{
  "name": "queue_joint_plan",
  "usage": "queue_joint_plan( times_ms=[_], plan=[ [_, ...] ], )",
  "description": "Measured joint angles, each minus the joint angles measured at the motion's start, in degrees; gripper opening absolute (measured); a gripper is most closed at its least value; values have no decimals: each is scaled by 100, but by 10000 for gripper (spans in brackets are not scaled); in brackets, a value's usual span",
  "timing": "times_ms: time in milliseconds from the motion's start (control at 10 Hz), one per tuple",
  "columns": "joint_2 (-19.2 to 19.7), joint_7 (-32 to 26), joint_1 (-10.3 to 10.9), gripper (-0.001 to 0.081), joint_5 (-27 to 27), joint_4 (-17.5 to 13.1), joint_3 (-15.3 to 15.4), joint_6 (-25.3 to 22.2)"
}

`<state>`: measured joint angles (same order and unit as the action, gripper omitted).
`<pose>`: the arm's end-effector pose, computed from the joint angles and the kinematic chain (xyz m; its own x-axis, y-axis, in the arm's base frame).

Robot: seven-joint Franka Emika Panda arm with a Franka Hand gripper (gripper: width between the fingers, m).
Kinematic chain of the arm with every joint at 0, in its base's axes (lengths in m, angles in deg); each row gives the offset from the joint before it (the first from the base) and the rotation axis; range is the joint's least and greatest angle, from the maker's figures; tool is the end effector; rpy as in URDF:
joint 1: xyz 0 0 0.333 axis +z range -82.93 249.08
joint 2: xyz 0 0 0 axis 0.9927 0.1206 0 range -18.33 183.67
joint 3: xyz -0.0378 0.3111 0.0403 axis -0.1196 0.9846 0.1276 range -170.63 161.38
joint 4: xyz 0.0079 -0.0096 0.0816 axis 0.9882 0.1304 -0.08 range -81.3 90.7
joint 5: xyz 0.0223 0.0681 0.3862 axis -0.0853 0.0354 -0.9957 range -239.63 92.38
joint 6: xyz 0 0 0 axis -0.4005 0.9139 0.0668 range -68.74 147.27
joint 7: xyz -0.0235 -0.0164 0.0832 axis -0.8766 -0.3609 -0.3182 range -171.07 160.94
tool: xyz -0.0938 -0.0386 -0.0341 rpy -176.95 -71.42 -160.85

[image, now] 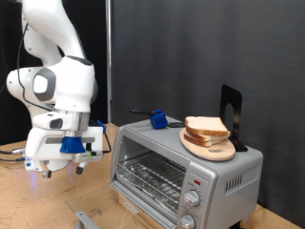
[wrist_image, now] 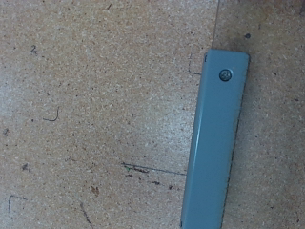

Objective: Make a piece of toast with the oven

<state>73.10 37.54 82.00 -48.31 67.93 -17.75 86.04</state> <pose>0.4165 -0.0889 0.3048 0.7985 -0.5490 0.2468 -0.5796 -0.8120 0.0688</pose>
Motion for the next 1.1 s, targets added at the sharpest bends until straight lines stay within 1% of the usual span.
queue_joint_plan(
  times_ms=[100, 200, 300, 400, 500, 600, 700, 800, 900, 1000, 1100],
  plan=[
    [22, 194, -32, 682, 138, -11, 26, -39],
    [16, -203, 10, 682, -310, -32, -55, -71],
    [-55, -1124, 98, 682, -1170, -125, -274, -242],
    [-175, -1957, 208, 682, -2048, -267, -520, -521],
    [-298, -2557, 303, 682, -2799, -427, -725, -790],
    [-411, -2949, 381, 682, -3487, -591, -885, -963],
    [-520, -3199, 472, 682, -4148, -752, -1007, -1120],
    [-616, -3247, 539, 682, -4593, -938, -1057, -1428],
    [-697, -3197, 578, 682, -4826, -1138, -1057, -1792],
    [-764, -2999, 597, 682, -4936, -1305, -1017, -2034],
    [-829, -2567, 604, 682, -4926, -1429, -920, -2163]
  ],
)
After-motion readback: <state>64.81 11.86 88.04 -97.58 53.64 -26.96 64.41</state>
